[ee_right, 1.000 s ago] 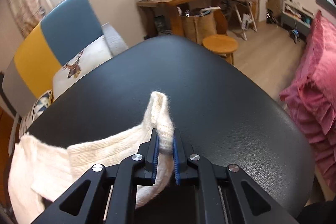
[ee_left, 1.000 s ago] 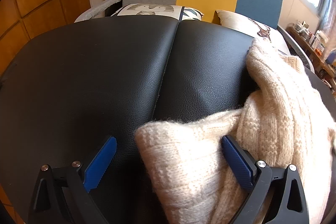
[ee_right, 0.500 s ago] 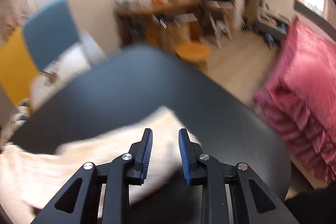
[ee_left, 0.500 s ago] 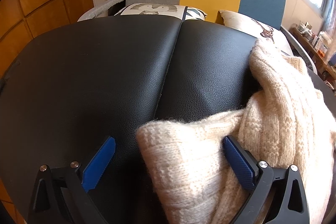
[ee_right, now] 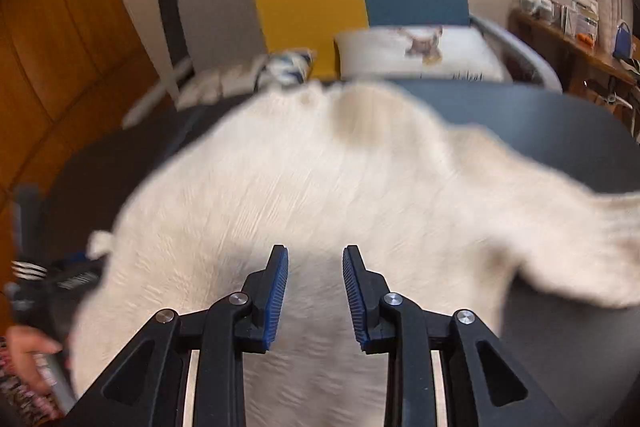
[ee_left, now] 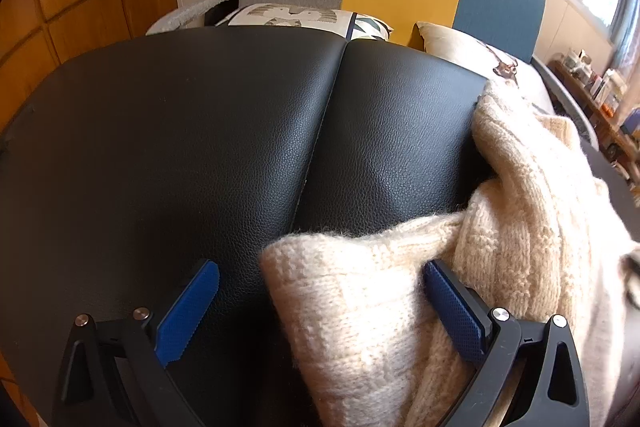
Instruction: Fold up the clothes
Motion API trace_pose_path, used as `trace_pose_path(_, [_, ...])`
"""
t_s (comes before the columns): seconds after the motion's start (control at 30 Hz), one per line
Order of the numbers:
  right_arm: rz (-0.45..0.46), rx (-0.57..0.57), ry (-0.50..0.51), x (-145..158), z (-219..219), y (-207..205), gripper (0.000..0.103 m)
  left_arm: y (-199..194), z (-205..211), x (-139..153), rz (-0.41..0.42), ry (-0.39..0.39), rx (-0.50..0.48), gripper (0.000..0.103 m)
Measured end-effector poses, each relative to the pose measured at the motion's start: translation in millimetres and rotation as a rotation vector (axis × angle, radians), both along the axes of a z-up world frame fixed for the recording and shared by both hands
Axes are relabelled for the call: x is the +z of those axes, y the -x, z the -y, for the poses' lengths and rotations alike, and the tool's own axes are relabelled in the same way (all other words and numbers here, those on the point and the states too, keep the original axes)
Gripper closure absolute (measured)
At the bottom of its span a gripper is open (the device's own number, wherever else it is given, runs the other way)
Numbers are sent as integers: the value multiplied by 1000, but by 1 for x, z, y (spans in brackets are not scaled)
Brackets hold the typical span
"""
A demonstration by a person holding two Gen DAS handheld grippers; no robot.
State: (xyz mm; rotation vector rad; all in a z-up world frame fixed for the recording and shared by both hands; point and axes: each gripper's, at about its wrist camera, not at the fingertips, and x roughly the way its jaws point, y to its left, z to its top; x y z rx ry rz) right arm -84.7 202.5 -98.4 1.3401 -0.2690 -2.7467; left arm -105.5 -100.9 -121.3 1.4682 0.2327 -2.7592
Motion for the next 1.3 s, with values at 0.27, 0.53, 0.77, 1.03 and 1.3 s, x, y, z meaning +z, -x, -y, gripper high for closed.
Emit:
trace_pose_path(0.27, [20, -53, -207, -25, -8, -1, 76, -11, 72, 14, -29, -191, 148, 0])
trace_pose_path(0.53, [-2, -107, -146, -27, -31, -23, 75, 4, 70, 6, 57, -165, 96, 1])
trace_pose_path(0.77, [-12, -105, -108, -26, -31, -19, 74, 24, 11, 7, 72, -50, -41, 1])
trace_pose_path(1.03, [-20, -108, -72, -27, -35, -15, 74, 27, -42, 15, 81, -50, -187, 81])
trace_pose_path(1.3, [-26, -111, -30, -27, -35, -19, 74, 39, -10, 15, 126, -410, -151, 80])
